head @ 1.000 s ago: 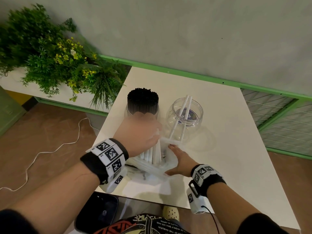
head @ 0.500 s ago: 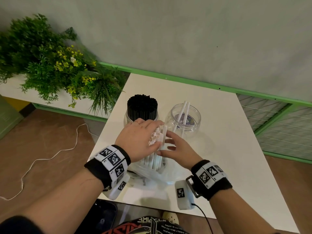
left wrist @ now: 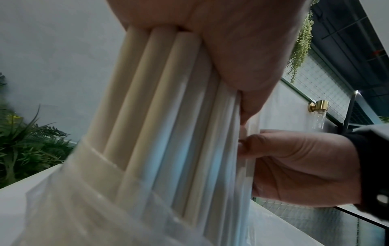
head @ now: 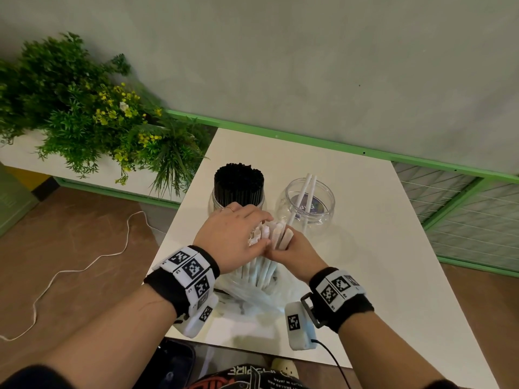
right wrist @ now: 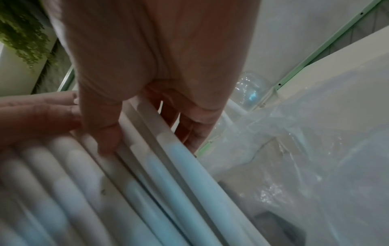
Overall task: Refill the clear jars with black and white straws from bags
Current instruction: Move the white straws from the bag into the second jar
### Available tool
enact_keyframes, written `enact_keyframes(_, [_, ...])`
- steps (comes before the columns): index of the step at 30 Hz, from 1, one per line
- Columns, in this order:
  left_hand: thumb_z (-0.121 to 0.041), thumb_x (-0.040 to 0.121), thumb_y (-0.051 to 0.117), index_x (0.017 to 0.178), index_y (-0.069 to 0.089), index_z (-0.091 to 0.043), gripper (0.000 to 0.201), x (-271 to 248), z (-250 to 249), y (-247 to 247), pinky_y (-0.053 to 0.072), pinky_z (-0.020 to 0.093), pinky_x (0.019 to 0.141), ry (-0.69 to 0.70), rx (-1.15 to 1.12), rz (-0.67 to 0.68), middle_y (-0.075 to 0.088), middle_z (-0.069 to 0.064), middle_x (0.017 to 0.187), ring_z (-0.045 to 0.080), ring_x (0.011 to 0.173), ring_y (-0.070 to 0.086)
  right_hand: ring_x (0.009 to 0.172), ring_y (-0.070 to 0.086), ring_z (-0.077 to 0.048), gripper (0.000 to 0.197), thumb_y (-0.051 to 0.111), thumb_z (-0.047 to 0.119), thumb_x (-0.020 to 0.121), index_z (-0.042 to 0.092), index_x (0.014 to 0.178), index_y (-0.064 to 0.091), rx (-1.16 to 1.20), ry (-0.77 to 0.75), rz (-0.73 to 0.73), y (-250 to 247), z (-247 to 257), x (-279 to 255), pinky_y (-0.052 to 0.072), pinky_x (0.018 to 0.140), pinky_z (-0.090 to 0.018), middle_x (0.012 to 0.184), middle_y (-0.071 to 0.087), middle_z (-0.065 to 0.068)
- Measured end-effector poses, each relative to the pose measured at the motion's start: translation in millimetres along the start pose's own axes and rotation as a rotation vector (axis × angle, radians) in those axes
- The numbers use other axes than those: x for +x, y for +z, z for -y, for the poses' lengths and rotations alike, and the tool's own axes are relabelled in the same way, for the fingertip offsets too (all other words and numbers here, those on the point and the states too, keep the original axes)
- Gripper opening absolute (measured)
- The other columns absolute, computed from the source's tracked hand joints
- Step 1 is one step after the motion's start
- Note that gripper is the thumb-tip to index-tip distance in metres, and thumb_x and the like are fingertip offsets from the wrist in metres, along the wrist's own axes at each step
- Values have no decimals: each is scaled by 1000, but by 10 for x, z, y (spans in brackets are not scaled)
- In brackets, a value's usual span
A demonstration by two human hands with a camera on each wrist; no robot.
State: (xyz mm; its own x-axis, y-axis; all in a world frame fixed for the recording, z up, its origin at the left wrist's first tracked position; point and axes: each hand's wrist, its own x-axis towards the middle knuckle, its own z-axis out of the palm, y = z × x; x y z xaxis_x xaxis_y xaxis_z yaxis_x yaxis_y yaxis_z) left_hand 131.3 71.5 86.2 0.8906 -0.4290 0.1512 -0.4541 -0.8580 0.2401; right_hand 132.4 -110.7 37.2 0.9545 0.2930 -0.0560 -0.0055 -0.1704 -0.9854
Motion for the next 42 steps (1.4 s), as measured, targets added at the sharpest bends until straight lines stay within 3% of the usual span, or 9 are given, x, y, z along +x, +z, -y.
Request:
enact_keyframes(8, [-54,86,43,110,54,-42,30,1,22,2,45,32,78,17,4,-35,55,-19,109,11,98,51,71,61,-3,12,72,2,82,8,89,64,56,-76,-119,64,-15,-51,47,65,-16,72,66,11])
enact_keyframes(11, [-51,87,43,106,56,-40,26,0,33,1,47,34,77,16,21,-36,55,-17,105,12,96,52,76,64,-5,14,72,2,82,8,94,66,88,-77,-132,72,-6,-58,49,69,-18,78,69,8])
enact_keyframes(14, [-50,87,43,105,54,-40,24,0,23,-4,46,34,79,6,19,-27,55,-18,105,12,97,51,80,64,-12,14,72,9,83,7,96,66,54,-44,-130,91,-1,-45,52,73,-28,83,69,-1])
enact_keyframes(19, [-48,87,46,109,50,-37,25,4,20,-17,44,30,79,2,7,-31,57,-18,108,12,100,51,79,62,-11,11,68,6,86,3,96,66,50,-68,-146,70,78,-43,50,72,-24,83,67,-10])
enact_keyframes(25, [-52,82,39,117,43,-34,40,-13,17,-26,44,32,81,-6,-49,-29,63,-14,106,13,102,53,80,60,0,33,71,5,77,24,102,62,-33,-116,-166,131,164,-69,48,71,-17,85,66,16])
enact_keyframes(28, [-54,81,38,116,43,-34,40,-13,29,-23,45,32,80,-2,-51,-16,62,-15,106,13,100,52,75,59,0,32,68,13,72,27,98,59,-65,-122,-234,180,166,-58,48,67,-20,82,65,13])
enact_keyframes(32, [-54,85,35,113,46,-34,36,-11,65,-23,45,35,82,2,-50,-4,59,-18,112,13,101,51,74,57,2,42,67,2,81,33,105,51,-109,-186,-346,193,245,-108,48,68,-17,90,60,10])
enact_keyframes(35, [-55,85,31,108,51,-34,38,-9,76,-33,45,36,83,1,-37,11,58,-17,110,14,101,51,96,62,-11,54,61,-2,85,42,113,48,-125,-260,-408,137,332,-128,50,85,-23,109,61,1])
enact_keyframes(42, [-59,84,27,107,54,-35,43,11,81,-34,45,35,84,-11,-26,43,56,-19,109,13,101,49,92,69,-19,40,47,-8,90,26,109,53,-94,-416,-508,-190,750,-85,49,93,-48,106,59,2])
